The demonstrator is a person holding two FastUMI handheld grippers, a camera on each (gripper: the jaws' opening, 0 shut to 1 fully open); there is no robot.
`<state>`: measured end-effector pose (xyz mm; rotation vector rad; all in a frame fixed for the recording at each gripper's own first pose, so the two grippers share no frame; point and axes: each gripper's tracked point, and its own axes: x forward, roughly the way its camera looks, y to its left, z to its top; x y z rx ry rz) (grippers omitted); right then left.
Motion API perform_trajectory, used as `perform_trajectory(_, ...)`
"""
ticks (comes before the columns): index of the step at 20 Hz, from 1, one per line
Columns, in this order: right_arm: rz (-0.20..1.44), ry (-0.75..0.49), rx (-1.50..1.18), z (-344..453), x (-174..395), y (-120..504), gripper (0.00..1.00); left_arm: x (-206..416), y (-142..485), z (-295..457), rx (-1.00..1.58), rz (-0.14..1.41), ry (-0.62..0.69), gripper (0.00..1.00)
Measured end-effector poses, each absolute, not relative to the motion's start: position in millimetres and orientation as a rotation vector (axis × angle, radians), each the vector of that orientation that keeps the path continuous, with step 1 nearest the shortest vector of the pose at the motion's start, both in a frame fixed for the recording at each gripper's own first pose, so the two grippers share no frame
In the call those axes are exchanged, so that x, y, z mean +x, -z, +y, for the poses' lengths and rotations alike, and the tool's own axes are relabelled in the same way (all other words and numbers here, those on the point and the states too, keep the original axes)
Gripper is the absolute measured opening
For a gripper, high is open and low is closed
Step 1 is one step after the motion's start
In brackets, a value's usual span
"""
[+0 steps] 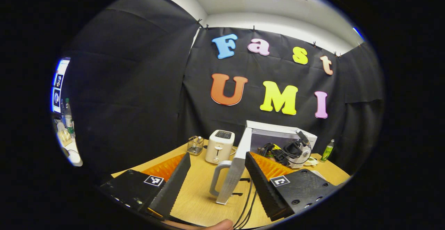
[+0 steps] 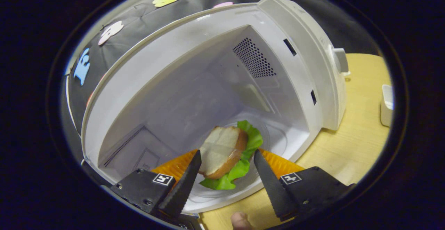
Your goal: Open the microwave oven with the left hand, put the food in, and close the microwave oven.
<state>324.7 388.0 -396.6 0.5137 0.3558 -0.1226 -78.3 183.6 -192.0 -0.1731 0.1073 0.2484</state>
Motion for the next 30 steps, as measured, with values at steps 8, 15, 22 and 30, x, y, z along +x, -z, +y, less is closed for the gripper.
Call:
perform_trajectory(8,0.39,-0.038,0.235,370,313,371,0.9,-83,209,221,-0.187,0.116,-0.322,0.95)
perform_trajectory(15,0.281,-0.239,0.117,329,239,294,1.0,-61,231,241,-0.105,0.155,-0.327,0.77)
perform_trajectory(22,0.214,-0.337,0.081,277,170,249,1.0,-40,262,241,-0.131,0.196,-0.317,0.11)
perform_trajectory(30,0.072,-0.432,-0.014,244,111,175,0.9,-29,291,194,-0.139,0.255,-0.101,0.0)
